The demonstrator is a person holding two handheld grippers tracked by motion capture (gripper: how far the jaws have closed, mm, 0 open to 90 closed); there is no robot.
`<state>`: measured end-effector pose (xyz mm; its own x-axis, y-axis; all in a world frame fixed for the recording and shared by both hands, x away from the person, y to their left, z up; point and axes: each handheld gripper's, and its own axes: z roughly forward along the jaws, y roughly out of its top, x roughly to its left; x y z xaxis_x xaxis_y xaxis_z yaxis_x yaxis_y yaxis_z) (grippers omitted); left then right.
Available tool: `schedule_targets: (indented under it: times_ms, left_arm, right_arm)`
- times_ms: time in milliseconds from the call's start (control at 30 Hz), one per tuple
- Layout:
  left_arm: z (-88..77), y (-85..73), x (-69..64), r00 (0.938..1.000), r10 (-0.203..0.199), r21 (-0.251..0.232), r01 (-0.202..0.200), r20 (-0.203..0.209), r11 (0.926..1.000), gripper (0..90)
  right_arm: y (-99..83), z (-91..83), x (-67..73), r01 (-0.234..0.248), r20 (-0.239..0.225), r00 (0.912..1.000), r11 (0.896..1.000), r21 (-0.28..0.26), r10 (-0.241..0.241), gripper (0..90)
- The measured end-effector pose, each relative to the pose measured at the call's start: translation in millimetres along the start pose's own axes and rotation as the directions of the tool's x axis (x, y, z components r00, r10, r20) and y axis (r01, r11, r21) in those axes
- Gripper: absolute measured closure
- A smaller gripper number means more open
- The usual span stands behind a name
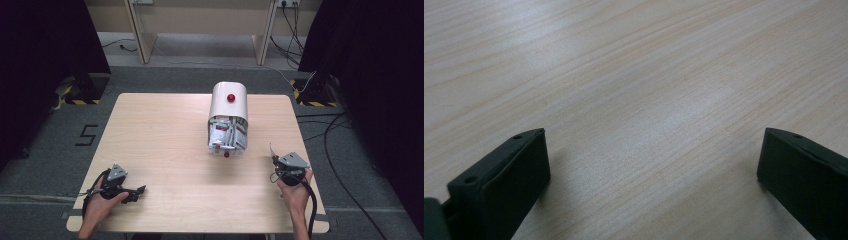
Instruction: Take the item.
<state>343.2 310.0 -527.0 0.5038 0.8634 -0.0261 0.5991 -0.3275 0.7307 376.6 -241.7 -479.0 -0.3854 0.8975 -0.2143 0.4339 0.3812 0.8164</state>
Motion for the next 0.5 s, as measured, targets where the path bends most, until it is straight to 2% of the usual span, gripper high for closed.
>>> schedule_targets:
  times_ms: [167,500]
  left_arm:
    - [0.0,0.0,0.0,1.0,0.0,0.0,0.0,0.0,1.0,0.0]
    - [0.0,0.0,0.0,1.0,0.0,0.0,0.0,0.0,1.0,0.0]
  right_arm:
    - [-2.3,4.8,2.9,0.025,0.001,0.9997,0.999,0.023,-0.025,86.1]
    - [-5.5,9.5,3.7,0.033,-0.011,0.9994,0.999,0.044,-0.032,85.7]
